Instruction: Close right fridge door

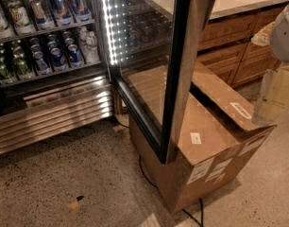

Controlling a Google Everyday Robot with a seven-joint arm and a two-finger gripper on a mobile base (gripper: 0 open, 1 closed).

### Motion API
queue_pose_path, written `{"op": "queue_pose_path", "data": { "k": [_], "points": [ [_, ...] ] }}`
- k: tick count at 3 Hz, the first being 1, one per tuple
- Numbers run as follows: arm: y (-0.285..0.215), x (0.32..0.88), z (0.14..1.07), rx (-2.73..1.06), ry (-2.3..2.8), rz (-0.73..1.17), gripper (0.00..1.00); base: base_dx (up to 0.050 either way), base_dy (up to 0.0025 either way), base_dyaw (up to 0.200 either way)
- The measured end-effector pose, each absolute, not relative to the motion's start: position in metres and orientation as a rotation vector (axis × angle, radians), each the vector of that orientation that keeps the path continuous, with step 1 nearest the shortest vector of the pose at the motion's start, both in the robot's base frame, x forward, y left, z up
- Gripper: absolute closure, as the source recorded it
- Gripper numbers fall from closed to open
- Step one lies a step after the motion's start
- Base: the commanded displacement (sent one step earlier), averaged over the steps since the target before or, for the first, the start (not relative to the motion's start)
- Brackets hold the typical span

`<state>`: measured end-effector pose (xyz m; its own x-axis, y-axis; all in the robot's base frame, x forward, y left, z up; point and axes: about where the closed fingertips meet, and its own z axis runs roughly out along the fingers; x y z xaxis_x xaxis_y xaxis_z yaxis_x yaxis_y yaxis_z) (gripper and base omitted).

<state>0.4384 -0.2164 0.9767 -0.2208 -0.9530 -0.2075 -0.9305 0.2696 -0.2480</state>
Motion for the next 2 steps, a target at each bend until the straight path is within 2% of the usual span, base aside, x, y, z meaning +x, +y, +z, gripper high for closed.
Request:
{"op": "queue_pose_path", "data": {
  "k": [1, 2],
  "points": [
    [-0.215, 0.443, 0.98, -1.724, 2.231, -0.099, 0.0, 0.0, 0.0, 0.0],
    [-0.214, 0.461, 0.963, -1.734, 2.284, -0.018, 0.0, 0.0, 0.0, 0.0]
  ]
}}
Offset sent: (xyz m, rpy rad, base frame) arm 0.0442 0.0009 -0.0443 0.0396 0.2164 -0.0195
